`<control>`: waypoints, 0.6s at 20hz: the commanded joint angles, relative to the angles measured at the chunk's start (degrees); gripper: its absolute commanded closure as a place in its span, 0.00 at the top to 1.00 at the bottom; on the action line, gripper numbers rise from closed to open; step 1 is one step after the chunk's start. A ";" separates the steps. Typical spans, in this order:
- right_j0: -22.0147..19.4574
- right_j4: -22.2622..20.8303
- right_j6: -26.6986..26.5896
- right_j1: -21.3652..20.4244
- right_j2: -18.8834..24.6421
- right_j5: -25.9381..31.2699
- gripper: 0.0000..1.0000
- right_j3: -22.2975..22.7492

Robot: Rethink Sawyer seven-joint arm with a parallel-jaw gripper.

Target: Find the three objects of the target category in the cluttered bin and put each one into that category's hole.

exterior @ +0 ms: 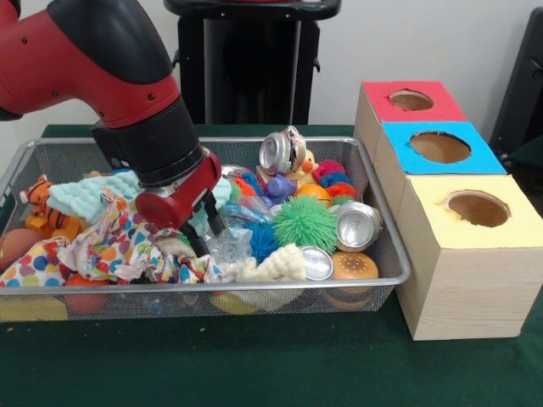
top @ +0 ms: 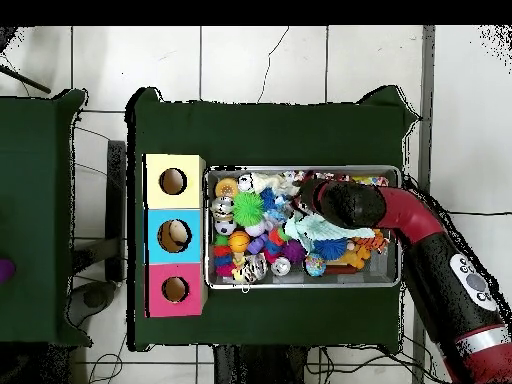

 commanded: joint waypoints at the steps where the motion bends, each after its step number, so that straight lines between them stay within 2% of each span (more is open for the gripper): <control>1: 2.32 1.10 11.09 2.09 -6.63 -1.16 0.00 -2.07; 7: 1.43 2.82 9.36 2.78 -6.18 -2.62 0.00 -1.37; 10: -0.38 4.23 7.44 3.50 -4.15 -4.54 0.00 0.24; 12: 0.37 4.49 7.28 0.13 -5.36 -1.15 0.00 0.94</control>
